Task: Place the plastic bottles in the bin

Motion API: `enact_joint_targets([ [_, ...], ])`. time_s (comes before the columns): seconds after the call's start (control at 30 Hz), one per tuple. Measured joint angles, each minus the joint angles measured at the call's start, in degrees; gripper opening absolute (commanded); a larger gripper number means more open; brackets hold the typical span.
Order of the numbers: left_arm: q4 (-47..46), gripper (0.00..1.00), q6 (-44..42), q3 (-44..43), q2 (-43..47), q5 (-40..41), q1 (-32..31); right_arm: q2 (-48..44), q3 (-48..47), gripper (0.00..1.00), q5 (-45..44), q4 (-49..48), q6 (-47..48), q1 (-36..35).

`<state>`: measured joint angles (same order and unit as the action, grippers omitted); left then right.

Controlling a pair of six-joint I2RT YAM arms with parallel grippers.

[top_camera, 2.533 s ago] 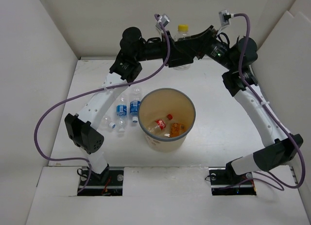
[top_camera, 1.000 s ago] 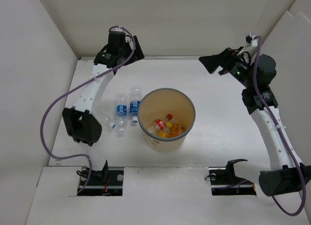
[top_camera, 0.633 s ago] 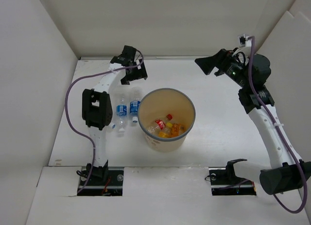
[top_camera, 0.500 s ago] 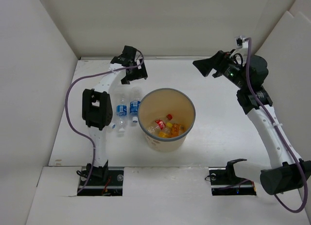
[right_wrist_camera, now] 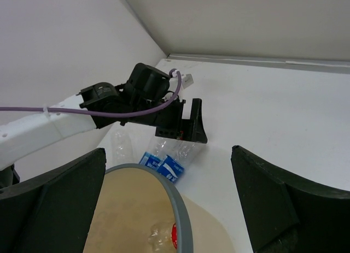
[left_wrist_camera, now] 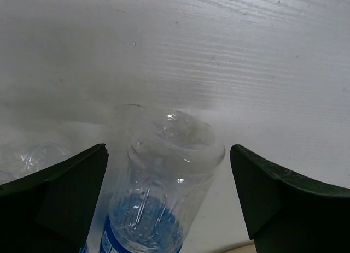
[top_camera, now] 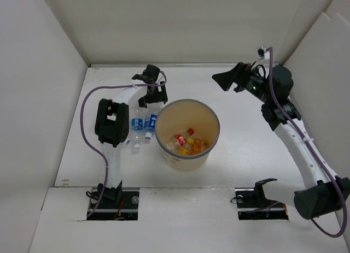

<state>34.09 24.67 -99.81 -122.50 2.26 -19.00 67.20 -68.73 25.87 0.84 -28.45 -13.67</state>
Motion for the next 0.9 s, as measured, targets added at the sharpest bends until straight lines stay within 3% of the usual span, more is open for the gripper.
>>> enact_joint_targets([
  [0.1,-0.87,0.73,0.07,0.00,-0.13,-0.02,0.04,0.00,0.24,1.00,-0.22,0.09,0.02,-0.33],
  [0.23,-1.38,0.59,0.48,-0.04,-0.94,-0.35,0.13,-0.02,0.28,1.00,-0.66,0.07,0.02,-0.39],
  [0.37,-2.12,0.32,0.70,-0.37,-1.22,-0.81,0.11,-0.13,0.28,1.00,-0.87,0.09,0.02,-0.39],
  [0.4,-2.21,0.22,0.68,-0.42,-1.31,-1.05,0.11,-0.22,0.28,1.00,-0.90,0.09,0.02,-0.39],
  [0.53,-2.23,0.00,0.70,-1.51,-1.90,-2.49,0.24,-0.48,0.28,1.00,-0.92,0.09,0.02,-0.39],
  [0.7,-0.09,0.00,0.66,-10.51,-6.25,-4.46,0.26,-0.02,-0.20,1.00,-0.94,0.28,-0.02,-0.37],
  [0.9,4.83,0.00,-0.42,-40.63,-15.17,-5.09,0.46,4.37,-4.98,1.00,-0.39,0.28,-0.24,-0.33],
])
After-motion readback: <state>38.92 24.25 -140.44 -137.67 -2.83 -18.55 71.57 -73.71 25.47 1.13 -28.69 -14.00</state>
